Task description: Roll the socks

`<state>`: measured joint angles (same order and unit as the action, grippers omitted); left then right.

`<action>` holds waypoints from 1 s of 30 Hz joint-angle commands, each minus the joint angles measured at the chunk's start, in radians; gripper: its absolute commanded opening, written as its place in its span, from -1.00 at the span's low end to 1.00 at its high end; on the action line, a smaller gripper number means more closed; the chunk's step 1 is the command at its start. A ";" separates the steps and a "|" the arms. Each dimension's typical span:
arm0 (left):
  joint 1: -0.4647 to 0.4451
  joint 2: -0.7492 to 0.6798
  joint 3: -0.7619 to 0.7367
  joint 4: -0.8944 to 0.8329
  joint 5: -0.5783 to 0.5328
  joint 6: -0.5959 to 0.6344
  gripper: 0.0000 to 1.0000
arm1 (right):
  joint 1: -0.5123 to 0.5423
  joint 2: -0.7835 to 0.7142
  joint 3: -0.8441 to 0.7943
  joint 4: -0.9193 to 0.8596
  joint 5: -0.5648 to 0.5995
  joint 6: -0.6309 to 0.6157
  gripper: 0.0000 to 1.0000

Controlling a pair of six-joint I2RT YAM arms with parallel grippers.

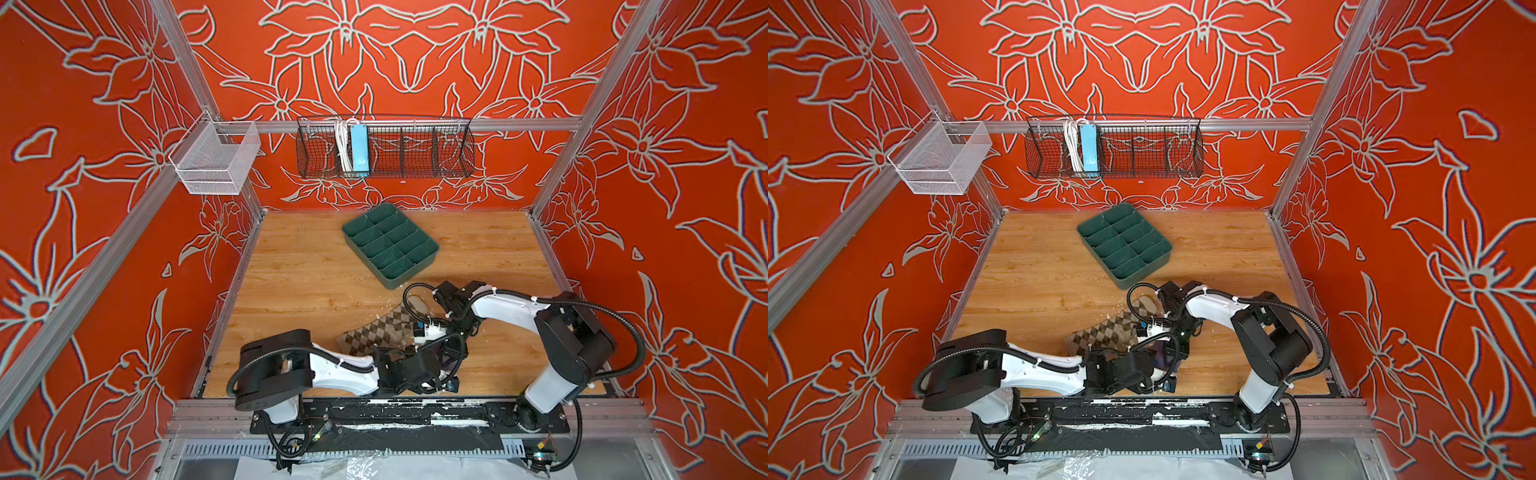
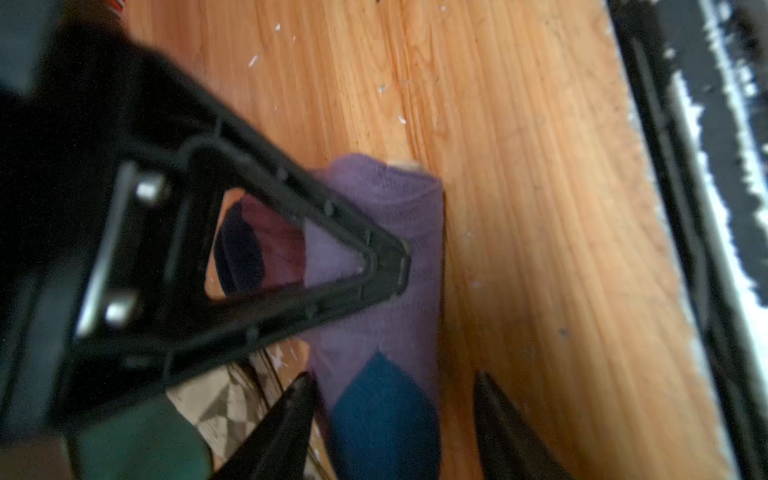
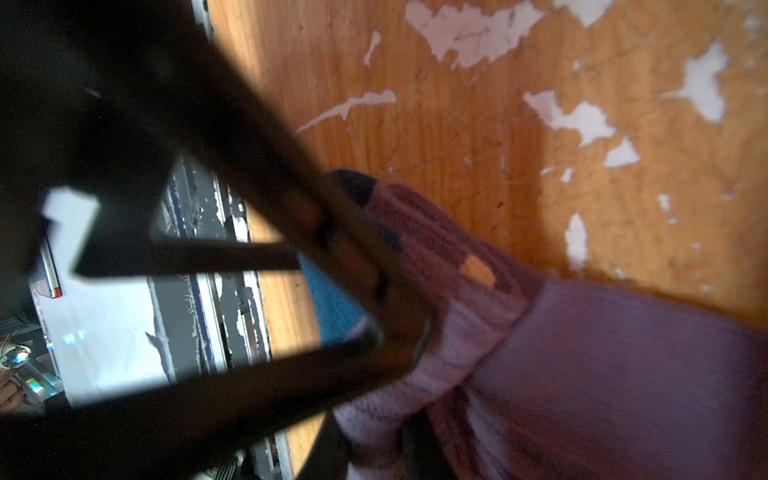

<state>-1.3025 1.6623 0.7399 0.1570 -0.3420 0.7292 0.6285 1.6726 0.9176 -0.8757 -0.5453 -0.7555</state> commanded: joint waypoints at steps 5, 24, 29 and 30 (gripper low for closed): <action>0.000 0.110 0.038 0.035 -0.031 -0.068 -0.67 | 0.004 0.054 -0.048 0.126 0.101 -0.021 -0.66; 0.065 0.113 0.298 -0.625 0.293 -0.193 -1.00 | -0.309 -0.469 -0.102 0.299 0.307 0.251 0.16; 0.124 0.207 0.473 -0.847 0.511 -0.187 -1.00 | -0.423 -0.642 -0.110 0.408 0.475 0.413 0.21; 0.141 0.238 0.520 -0.902 0.566 -0.183 -1.00 | -0.431 -0.683 -0.113 0.422 0.507 0.432 0.21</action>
<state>-1.2022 1.8217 1.1873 -0.5053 0.0021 0.5388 0.2241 1.0664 0.8200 -0.5350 -0.1658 -0.4500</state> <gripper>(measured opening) 0.121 0.602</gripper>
